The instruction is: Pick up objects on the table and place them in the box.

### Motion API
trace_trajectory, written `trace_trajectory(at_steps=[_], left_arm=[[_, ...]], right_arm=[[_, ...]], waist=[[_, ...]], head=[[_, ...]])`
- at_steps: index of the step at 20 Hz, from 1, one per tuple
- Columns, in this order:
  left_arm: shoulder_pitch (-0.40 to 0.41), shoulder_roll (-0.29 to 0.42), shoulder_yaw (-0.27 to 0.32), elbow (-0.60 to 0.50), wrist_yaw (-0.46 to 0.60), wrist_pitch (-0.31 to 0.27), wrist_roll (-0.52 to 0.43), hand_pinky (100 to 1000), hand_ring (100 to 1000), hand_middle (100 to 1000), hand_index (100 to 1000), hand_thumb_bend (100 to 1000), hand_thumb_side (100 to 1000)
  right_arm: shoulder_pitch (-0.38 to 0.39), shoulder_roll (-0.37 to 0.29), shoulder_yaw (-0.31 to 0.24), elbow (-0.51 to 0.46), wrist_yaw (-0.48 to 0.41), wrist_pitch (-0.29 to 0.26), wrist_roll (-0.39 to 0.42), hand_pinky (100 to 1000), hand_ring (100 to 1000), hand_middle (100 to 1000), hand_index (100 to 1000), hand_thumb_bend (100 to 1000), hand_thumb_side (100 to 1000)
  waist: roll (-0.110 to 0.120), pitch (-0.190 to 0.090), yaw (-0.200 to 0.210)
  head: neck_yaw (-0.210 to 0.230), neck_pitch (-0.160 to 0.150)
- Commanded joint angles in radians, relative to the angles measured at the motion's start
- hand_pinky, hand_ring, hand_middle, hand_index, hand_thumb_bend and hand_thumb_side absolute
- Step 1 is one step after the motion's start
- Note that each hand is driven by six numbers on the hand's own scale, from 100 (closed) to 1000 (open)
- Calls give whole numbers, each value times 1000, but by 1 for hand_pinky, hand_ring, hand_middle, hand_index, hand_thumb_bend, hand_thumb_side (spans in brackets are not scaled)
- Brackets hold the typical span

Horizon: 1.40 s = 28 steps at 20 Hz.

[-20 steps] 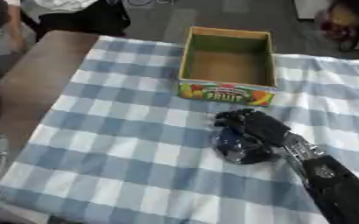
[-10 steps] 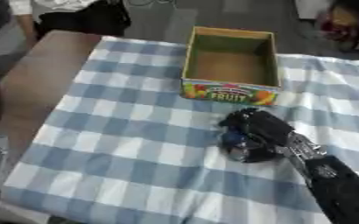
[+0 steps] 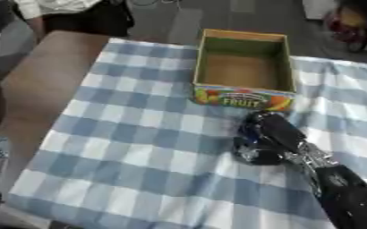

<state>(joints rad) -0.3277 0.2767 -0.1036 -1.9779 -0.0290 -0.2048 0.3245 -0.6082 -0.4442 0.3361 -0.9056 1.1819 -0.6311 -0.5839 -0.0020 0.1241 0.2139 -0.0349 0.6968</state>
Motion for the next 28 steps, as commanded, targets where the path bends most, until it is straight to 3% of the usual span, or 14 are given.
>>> trace_trajectory(at_steps=[1,7,11,12,13,20,23,24,25,28], left_arm=[[-11,14,6,-17,3,-1,0,855,748,865,852,287,1000],[-11,14,6,-16,3,-1,0,855,748,865,852,287,1000],[-11,15,6,-16,3,-1,0,855,748,865,852,287,1000],[-11,15,5,-16,3,0,0,855,748,865,852,287,1000],[-10,16,5,-16,3,0,0,855,748,865,852,287,1000],[-10,17,5,-16,2,0,0,855,748,865,852,287,1000],[-9,18,4,-16,2,0,0,855,748,865,852,288,1000],[-9,18,5,-16,2,0,0,855,748,865,852,288,1000],[-9,18,5,-16,2,-1,0,855,748,865,852,287,1000],[-9,18,5,-15,2,0,0,855,748,865,852,287,1000]], right_arm=[[3,-4,6,-1,-5,-71,-116,100,100,100,148,100,999],[4,-1,10,-20,-53,-73,-130,100,100,100,138,100,955],[5,-14,20,-72,-83,-38,-116,100,100,100,137,100,956],[6,-18,24,-87,-93,-28,-109,100,100,100,137,100,1000],[5,-23,29,-102,-103,-20,-100,100,100,100,137,100,956],[9,-63,48,-204,-190,22,-38,100,100,100,136,100,951],[15,-82,45,-246,-232,39,-23,100,100,100,136,100,949],[16,-88,40,-258,-246,47,-20,100,100,100,136,100,988],[17,-94,35,-270,-260,55,-17,100,100,100,136,100,948],[14,-108,19,-293,-311,80,-8,100,100,100,135,100,948]], waist=[[4,-8,-1],[3,-10,-2],[2,-10,-1],[2,-10,-1],[1,-11,-1],[-1,-14,-2],[-2,-14,-2],[-2,-15,-3],[-2,-15,-3],[-2,-15,-4]], head=[[9,-11],[9,-9],[9,-8],[9,-8],[9,-7],[12,-7],[14,-7],[14,-7],[15,-7],[15,-7]])
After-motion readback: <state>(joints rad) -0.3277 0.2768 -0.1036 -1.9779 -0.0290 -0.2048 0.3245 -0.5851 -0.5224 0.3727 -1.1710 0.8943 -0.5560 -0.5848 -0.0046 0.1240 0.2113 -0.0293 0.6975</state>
